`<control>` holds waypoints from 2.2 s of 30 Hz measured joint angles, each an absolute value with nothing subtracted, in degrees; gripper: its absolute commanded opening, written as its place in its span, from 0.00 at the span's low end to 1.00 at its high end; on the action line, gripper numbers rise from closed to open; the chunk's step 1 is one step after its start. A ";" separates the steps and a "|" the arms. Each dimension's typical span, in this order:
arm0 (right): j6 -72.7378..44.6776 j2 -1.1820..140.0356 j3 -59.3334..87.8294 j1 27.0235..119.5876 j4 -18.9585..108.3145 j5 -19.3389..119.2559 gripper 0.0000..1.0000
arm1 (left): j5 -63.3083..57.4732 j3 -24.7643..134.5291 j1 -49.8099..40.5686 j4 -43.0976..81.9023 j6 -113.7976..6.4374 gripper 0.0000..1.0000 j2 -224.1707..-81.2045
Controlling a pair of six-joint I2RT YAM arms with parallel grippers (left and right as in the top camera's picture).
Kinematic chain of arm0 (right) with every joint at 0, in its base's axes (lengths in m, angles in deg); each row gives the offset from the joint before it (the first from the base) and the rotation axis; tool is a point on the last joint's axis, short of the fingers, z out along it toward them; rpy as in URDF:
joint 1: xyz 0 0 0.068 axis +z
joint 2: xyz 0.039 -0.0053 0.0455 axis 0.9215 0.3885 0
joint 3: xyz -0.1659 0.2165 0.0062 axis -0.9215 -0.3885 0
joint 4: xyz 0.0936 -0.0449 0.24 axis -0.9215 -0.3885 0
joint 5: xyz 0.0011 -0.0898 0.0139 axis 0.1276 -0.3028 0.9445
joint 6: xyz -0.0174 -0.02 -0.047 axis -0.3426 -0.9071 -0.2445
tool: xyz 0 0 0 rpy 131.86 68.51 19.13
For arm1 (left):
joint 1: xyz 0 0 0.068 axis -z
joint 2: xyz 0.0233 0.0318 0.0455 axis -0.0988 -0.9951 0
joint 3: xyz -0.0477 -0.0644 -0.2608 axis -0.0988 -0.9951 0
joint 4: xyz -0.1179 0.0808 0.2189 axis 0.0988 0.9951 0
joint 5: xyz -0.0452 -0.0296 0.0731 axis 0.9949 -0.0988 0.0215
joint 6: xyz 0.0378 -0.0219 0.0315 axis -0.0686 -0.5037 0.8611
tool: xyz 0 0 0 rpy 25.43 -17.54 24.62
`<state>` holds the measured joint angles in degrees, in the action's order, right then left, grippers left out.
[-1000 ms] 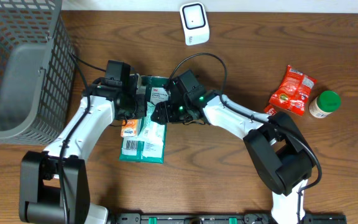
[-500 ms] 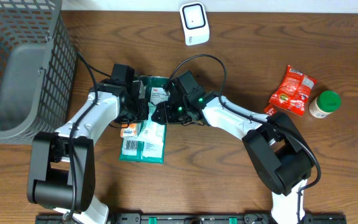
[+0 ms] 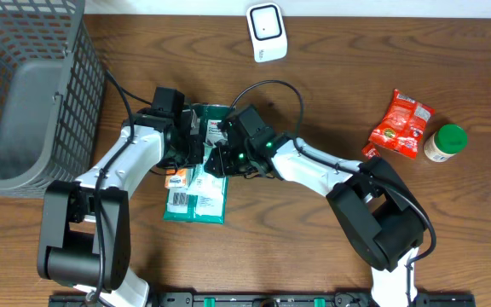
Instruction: Scan the item barcode
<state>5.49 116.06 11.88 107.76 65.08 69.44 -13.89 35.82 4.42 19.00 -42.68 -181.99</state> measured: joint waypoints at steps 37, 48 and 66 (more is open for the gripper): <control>-12.11 94.66 11.46 105.51 26.22 38.56 0.01 | -31.27 35.76 4.31 21.42 -45.30 0.17 -164.30; -12.35 97.74 10.28 105.51 26.13 31.57 0.01 | -35.24 35.39 4.31 21.12 -47.27 0.17 -168.76; -9.44 100.56 9.93 99.41 29.04 37.95 0.64 | -34.87 35.39 4.31 20.94 -47.66 0.25 -168.74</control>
<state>-9.44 100.56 9.93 99.41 29.04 37.95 -34.87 35.39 4.31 20.94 -47.66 -168.74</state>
